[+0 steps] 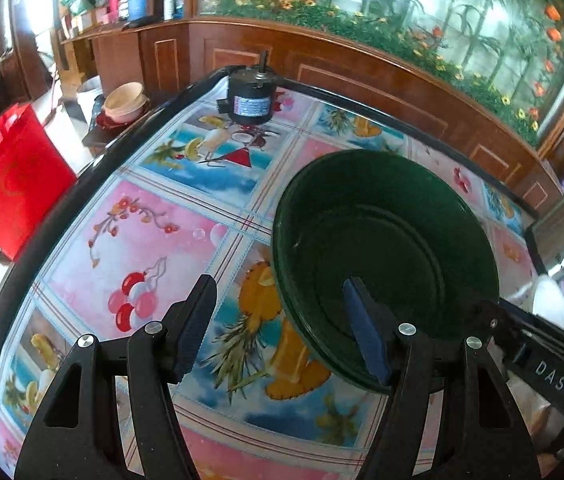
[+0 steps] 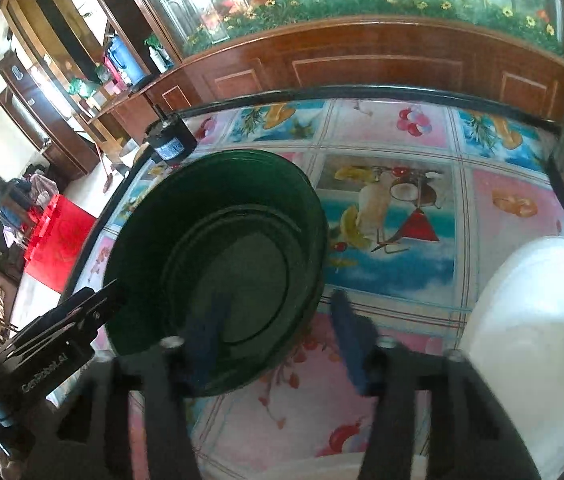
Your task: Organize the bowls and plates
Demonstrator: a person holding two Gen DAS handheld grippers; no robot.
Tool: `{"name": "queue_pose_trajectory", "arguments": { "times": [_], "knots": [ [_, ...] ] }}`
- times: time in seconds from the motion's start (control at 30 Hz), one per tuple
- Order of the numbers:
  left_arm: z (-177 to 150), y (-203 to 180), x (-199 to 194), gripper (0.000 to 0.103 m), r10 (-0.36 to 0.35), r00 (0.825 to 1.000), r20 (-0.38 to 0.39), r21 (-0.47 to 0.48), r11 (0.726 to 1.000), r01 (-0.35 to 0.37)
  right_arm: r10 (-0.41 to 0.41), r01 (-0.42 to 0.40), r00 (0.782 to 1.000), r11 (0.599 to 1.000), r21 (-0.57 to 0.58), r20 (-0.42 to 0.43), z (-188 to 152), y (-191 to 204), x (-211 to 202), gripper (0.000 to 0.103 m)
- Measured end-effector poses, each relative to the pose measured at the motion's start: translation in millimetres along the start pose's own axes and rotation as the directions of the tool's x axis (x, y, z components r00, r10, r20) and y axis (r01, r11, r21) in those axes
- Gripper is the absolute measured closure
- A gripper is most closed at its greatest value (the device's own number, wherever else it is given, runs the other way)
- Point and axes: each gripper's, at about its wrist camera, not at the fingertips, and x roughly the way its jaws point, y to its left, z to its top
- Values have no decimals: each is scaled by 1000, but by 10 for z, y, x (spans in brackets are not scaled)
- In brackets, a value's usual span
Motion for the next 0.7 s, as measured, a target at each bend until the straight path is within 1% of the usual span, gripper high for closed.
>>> {"name": "queue_pose_trajectory", "arguments": {
  "times": [0.03, 0.07, 0.1, 0.13, 0.17, 0.23, 0.33, 0.4, 0.47, 0.6, 0.7],
  "knots": [
    [-11, 1, -9, 50, -2, 1000, 7, 2, 1000, 2, -3, 3, 1000, 1000, -11, -2, -11, 0, -12, 75],
    [-21, 11, -15, 72, -6, 1000, 5, 7, 1000, 6, -3, 3, 1000, 1000, -22, -4, -26, 3, -31, 75],
    [-19, 24, -1, 80, -17, 1000, -16, 10, 1000, 17, -3, 3, 1000, 1000, -28, -5, -29, -1, -38, 76],
    [-19, 45, 11, 82, -32, 999, -35, 5, 999, 33, -1, 1, 1000, 999, -32, -4, -41, -1, -60, 76],
    [-22, 76, 2, 83, -48, 998, -45, -5, 999, 48, 1, -1, 1000, 999, -35, -4, -41, 6, -71, 77],
    [-34, 96, -42, 83, -55, 997, -53, -1, 998, 55, 10, -10, 1000, 999, -36, 3, -61, 21, -122, 77],
    [-92, 124, -213, 83, -48, 998, -34, 21, 999, 49, 11, -10, 1000, 998, -57, 14, -113, 113, -220, 77],
    [-125, 177, -344, 83, -59, 998, -21, 19, 998, 59, 0, 2, 1000, 997, -83, 27, -161, 206, -303, 77],
    [-169, 257, -490, 83, -71, 997, -16, 8, 997, 71, 10, -7, 1000, 996, -87, 29, -211, 268, -360, 77],
    [-337, 412, -817, 83, -84, 996, -6, 12, 996, 84, 24, -20, 999, 993, -112, 32, -372, 432, -494, 77],
    [-500, 512, -1021, 83, -84, 996, 0, 17, 996, 84, 30, -25, 999, 991, -134, 36, -552, 560, -616, 77]
  ]
}}
